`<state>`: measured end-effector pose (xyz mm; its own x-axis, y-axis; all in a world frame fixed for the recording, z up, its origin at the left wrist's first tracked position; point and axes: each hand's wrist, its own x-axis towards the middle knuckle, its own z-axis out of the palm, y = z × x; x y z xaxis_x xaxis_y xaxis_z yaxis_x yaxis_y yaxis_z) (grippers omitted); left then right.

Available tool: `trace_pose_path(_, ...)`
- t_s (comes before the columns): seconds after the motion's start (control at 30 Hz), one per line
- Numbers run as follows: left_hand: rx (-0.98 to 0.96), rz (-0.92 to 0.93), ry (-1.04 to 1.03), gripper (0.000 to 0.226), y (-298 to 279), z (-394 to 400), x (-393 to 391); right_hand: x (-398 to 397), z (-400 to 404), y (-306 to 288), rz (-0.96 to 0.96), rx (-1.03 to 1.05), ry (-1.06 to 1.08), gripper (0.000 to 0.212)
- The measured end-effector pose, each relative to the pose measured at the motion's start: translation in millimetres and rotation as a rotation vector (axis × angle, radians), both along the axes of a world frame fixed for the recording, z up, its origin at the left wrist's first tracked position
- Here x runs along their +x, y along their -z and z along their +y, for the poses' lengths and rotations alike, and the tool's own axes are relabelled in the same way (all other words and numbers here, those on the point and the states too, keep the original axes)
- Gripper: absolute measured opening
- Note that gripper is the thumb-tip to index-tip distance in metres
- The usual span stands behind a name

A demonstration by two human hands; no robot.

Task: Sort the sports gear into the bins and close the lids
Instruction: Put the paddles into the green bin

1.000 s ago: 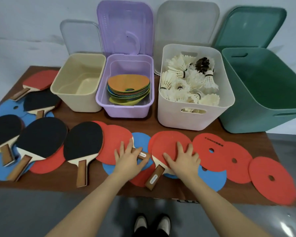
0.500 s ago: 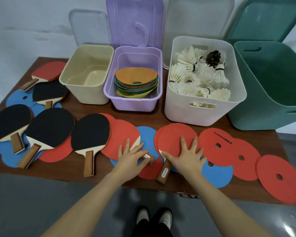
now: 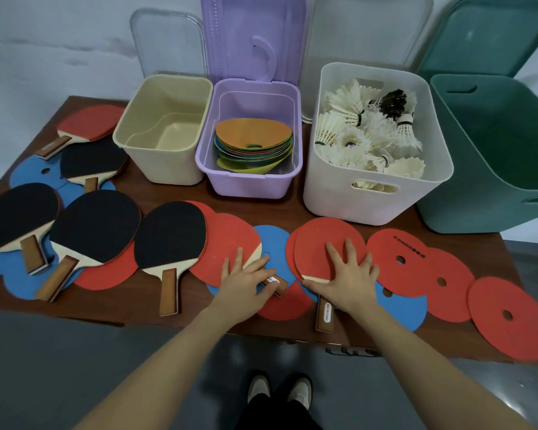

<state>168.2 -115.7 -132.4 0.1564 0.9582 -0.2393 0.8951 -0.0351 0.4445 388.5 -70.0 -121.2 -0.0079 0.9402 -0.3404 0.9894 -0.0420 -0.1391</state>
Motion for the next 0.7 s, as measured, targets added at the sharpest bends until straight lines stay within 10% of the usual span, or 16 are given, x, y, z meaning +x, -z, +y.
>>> trace_pose_path(0.7,-0.022,0.262,-0.523,0.078,-18.9,1.3,-84.8,-61.3,-24.7,-19.5,0.193,0.142,0.139,0.092)
